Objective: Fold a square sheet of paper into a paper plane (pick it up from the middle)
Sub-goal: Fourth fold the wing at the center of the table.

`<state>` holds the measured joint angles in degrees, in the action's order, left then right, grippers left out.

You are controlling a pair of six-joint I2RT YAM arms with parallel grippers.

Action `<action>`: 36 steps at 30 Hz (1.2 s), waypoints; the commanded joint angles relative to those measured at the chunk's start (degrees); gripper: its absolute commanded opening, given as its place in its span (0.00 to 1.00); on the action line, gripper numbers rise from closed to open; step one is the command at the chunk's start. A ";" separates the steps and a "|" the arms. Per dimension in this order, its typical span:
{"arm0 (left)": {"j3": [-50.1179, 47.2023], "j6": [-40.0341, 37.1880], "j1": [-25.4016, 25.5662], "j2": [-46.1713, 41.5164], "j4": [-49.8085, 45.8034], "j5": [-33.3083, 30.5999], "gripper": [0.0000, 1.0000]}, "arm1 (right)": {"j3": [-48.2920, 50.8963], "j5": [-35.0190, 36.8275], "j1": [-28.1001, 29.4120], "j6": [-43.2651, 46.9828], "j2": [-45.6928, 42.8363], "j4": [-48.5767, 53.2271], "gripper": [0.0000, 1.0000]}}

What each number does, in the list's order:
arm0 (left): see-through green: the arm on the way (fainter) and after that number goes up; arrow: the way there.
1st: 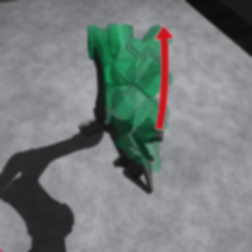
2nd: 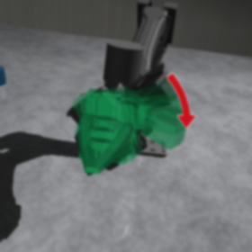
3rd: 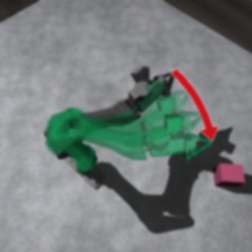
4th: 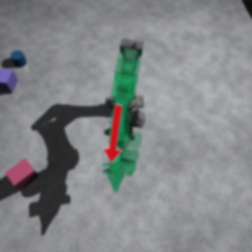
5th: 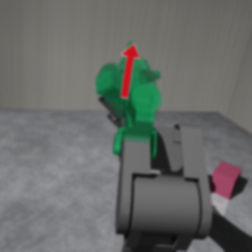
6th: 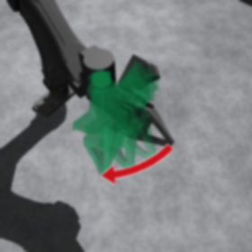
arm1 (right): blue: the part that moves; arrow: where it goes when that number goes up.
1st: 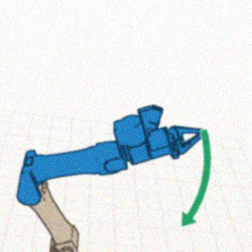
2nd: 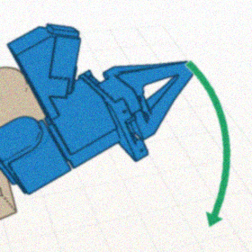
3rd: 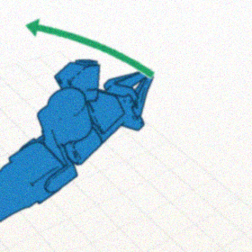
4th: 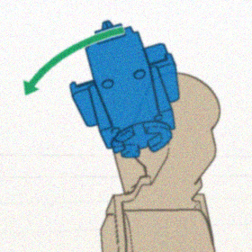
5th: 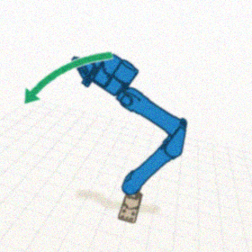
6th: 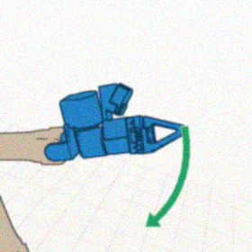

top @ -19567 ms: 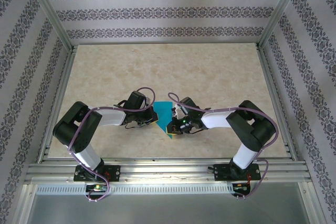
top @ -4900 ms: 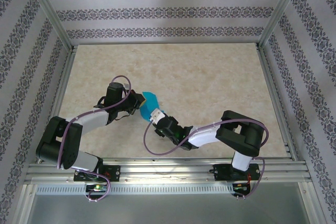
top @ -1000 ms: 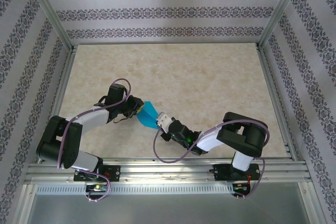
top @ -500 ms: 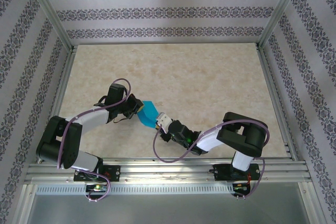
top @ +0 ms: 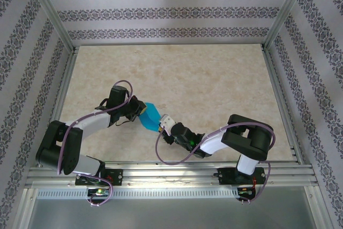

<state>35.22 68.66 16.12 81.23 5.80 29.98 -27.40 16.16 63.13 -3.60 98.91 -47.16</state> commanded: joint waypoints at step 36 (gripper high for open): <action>-0.77 1.18 0.51 -1.58 1.49 1.75 0.00 | -3.19 3.50 1.06 1.47 0.75 1.82 0.22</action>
<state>34.50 69.91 16.12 80.20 6.09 31.29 -29.85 18.83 63.64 -2.63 98.94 -45.58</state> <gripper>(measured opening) 0.062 0.234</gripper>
